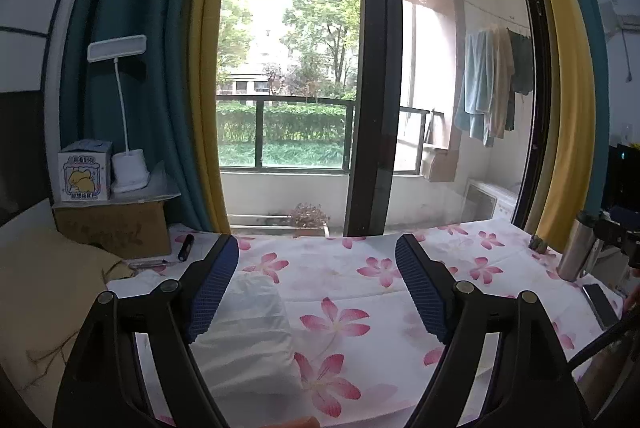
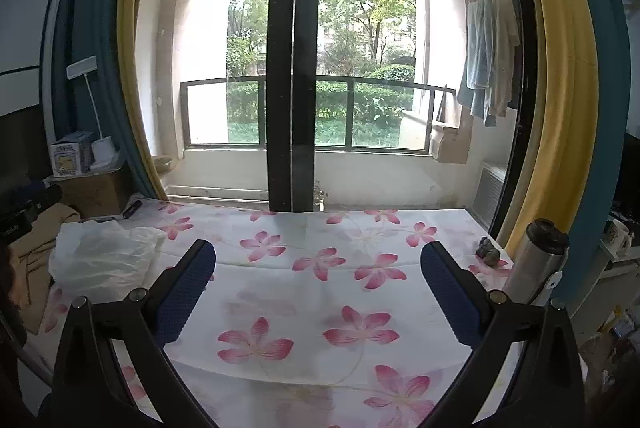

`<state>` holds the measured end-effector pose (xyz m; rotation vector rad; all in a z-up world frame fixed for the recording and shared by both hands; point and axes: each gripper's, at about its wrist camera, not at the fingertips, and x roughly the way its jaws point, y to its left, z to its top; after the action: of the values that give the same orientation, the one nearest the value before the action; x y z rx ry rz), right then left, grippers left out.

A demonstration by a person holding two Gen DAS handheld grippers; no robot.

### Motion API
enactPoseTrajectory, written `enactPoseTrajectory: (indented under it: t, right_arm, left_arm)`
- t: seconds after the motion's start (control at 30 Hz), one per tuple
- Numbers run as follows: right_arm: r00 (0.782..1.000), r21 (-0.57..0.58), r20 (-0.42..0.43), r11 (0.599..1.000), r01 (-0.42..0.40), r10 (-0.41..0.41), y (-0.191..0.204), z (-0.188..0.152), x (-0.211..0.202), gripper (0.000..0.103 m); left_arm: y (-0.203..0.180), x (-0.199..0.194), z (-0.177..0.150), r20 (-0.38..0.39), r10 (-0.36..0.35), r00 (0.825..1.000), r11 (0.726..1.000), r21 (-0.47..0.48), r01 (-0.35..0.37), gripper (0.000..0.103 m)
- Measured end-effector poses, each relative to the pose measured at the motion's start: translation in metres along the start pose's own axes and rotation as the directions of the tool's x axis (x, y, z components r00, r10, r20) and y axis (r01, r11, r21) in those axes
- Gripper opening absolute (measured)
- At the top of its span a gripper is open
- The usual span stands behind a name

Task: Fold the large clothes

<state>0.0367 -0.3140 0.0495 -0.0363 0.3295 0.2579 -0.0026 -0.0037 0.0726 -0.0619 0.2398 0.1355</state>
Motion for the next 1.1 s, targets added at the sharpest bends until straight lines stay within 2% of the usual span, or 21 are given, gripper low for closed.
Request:
enactPoseTrajectory:
  t: [0.43, 1.1]
  right_arm:
    - [0.998, 0.023, -0.056, 0.999, -0.024, 0.026, 0.005, -0.023, 0.019, 0.101]
    - [0.999, 0.023, -0.05, 1.0, -0.015, 0.016, 0.003, -0.022, 0.016, 0.101]
  left_arm:
    - [0.01, 0.001, -0.017, -0.036, 0.02, 0.999, 1.0, -0.016, -0.021, 0.084]
    - [0.006, 0.0, -0.019, -0.028, 0.016, 0.999, 1.0, -0.01, -0.017, 0.084]
